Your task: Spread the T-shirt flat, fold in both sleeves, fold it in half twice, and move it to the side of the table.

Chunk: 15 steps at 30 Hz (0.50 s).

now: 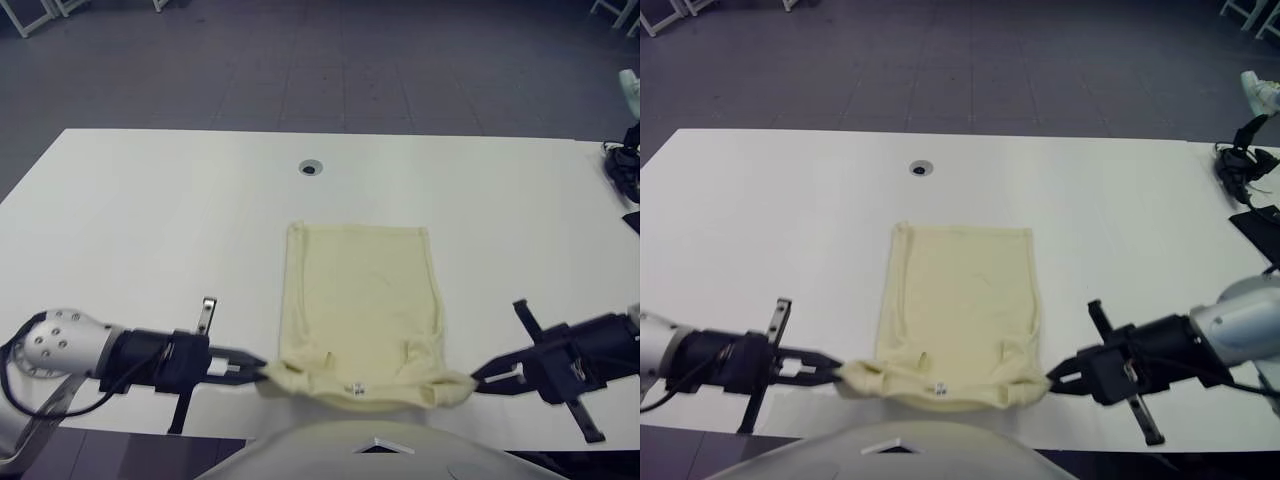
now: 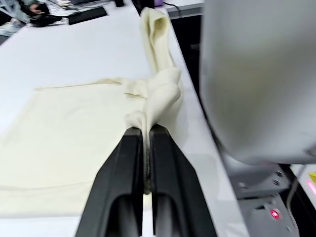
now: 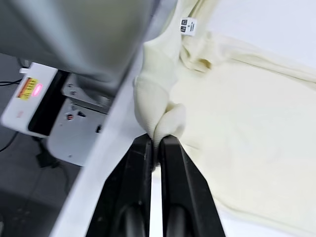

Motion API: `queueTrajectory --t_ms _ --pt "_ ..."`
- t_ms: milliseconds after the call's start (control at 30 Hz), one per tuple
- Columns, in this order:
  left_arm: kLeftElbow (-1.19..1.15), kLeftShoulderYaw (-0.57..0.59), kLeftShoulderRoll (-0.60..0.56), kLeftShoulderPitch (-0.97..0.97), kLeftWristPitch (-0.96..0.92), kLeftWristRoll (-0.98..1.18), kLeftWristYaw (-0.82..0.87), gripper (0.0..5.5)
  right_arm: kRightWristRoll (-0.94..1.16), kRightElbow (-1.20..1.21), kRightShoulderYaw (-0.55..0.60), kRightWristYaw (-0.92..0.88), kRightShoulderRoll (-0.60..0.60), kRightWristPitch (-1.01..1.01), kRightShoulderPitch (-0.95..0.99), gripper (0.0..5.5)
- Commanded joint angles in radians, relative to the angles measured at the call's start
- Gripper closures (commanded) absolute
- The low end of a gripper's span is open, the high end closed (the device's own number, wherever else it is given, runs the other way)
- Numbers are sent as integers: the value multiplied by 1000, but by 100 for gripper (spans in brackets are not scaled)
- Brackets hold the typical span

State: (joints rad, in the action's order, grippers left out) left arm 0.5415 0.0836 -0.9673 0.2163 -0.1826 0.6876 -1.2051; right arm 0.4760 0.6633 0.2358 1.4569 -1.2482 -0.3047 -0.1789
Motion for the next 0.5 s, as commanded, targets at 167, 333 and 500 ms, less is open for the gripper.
queueTrajectory --t_ms 167,333,500 --pt "-428 -205 168 -460 -117 -159 30 550 -259 -532 -490 74 218 -48 631 545" --pt "-646 -250 251 -602 -83 -256 29 550 -370 -799 -587 62 338 -10 792 545" --pt "-845 -247 308 -691 -44 -354 84 550 -463 -1008 -634 11 436 46 873 545"
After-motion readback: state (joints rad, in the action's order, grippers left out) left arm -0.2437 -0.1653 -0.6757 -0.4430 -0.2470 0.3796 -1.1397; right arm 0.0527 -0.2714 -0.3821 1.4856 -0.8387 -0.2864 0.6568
